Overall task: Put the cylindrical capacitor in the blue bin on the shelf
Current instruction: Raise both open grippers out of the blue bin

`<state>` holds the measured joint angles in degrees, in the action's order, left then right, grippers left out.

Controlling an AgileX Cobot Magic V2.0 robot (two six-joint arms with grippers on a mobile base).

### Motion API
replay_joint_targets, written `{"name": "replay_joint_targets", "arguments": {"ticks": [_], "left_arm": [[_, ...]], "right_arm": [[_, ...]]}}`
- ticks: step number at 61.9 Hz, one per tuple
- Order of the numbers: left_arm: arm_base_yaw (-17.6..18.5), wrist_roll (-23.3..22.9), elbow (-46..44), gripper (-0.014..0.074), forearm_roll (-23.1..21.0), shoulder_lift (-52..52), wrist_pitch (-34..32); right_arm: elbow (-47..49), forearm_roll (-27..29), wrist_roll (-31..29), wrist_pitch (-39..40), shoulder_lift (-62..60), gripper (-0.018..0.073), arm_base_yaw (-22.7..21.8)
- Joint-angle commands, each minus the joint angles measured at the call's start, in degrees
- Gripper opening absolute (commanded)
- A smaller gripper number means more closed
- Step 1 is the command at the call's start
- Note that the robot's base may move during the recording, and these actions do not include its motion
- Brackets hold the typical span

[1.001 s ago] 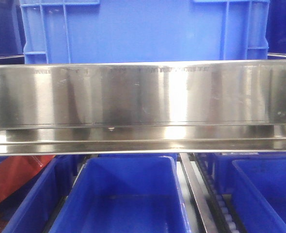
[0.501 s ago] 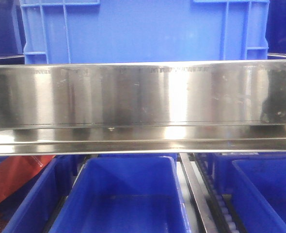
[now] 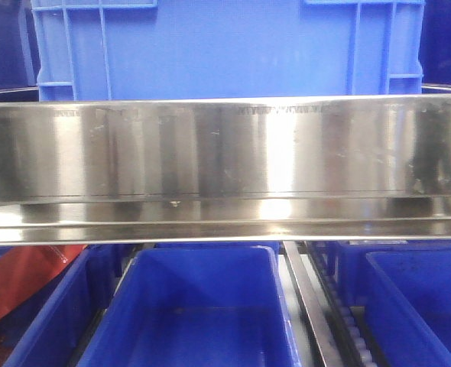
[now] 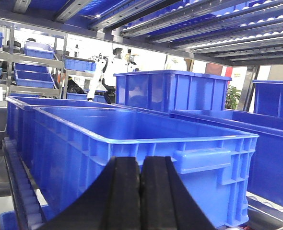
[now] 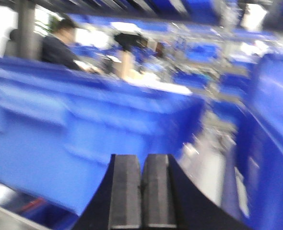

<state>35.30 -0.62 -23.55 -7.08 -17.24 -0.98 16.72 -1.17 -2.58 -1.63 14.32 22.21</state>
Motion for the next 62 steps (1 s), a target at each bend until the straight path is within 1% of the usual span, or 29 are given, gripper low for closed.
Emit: {"name": "replay_joint_targets", "arguments": {"ticks": [1,8,14,19,25,30,33,40,62], "left_arm": [[0.3,0.2,0.1,-0.0111,-0.3,0.3,-0.6],[0.3,0.2,0.1,-0.0111,-0.3,0.3,-0.6],[0.3,0.2,0.1,-0.0111,-0.3,0.3,-0.6],[0.3,0.2,0.1,-0.0111,-0.3,0.3,-0.6],[0.3,0.2,0.1,-0.0111,-0.3,0.3,-0.6],[0.3,0.2,0.1,-0.0111,-0.3,0.3,-0.6],[0.3,0.2,0.1,-0.0111,-0.3,0.3,-0.6],[0.3,0.2,0.1,-0.0111,-0.3,0.3,-0.6],[0.3,0.2,0.1,-0.0111,-0.3,0.3,-0.6]], "right_arm": [[-4.1,3.5,-0.3,2.8,-2.0,-0.0168,-5.3],[-10.3,4.0,-0.3,6.0,-5.5,-0.0168,-11.6],[-14.5,4.0,-0.3,7.7,-7.9,-0.0168,-14.8],[-16.7,4.0,-0.3,7.7,-10.4,-0.0168,-16.3],[-16.7,3.8,-0.3,7.5,-13.7,-0.0168,-17.2],[-16.7,2.6,-0.3,4.8,-14.3,-0.0168,-17.4],[-16.7,2.6,-0.3,4.6,-14.3,-0.0168,-17.6],[-16.7,2.6,-0.3,1.2,-14.3,-0.0168,-17.7],[-16.7,2.6,-0.3,2.4,-14.3,-0.0168,-17.7]]}}
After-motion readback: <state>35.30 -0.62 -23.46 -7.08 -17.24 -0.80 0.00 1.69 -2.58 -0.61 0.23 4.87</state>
